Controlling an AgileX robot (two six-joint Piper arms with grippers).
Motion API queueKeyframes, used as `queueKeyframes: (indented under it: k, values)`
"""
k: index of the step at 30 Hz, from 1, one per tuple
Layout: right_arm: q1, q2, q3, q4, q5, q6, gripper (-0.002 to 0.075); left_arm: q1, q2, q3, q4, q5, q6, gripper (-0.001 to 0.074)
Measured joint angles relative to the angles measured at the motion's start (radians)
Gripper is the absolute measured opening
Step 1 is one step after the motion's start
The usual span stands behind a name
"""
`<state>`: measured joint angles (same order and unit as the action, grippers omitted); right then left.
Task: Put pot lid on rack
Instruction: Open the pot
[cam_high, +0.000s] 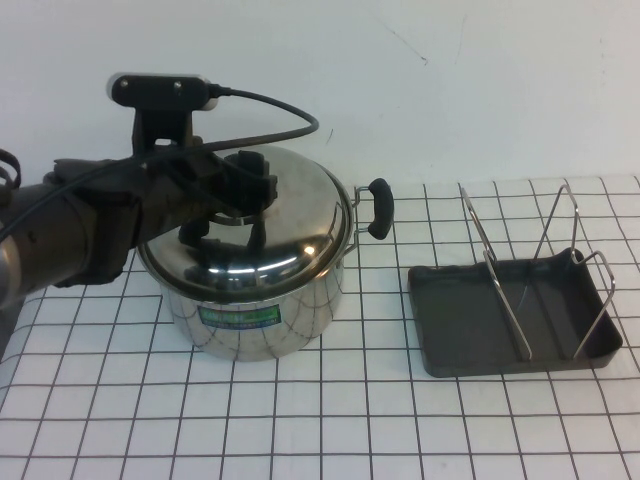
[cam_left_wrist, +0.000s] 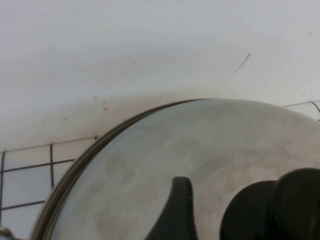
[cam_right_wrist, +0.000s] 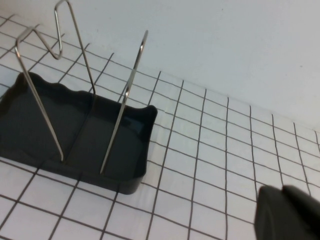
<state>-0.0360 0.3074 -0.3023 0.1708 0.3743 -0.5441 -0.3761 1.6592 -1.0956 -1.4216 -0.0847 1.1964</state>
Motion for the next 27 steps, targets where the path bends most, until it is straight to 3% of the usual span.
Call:
queueKeyframes:
  k: [5, 10, 19, 27]
  values:
    - [0.000, 0.000, 0.000, 0.006, -0.005, 0.000, -0.0003, 0.000, 0.025, -0.020, -0.002, 0.011, 0.013, 0.0529]
    - [0.000, 0.000, 0.000, 0.018, -0.013, 0.000, -0.0003, -0.003, 0.028, -0.033, 0.002, 0.025, 0.029, 0.0320]
    - [0.000, 0.000, 0.000, 0.038, -0.105, 0.000, -0.0003, -0.003, 0.028, -0.054, -0.002, 0.017, 0.029, 0.0323]
    - [0.000, 0.000, -0.055, 0.205, -0.109, 0.000, -0.0003, -0.003, -0.023, -0.113, -0.005, 0.005, 0.029, 0.0323]
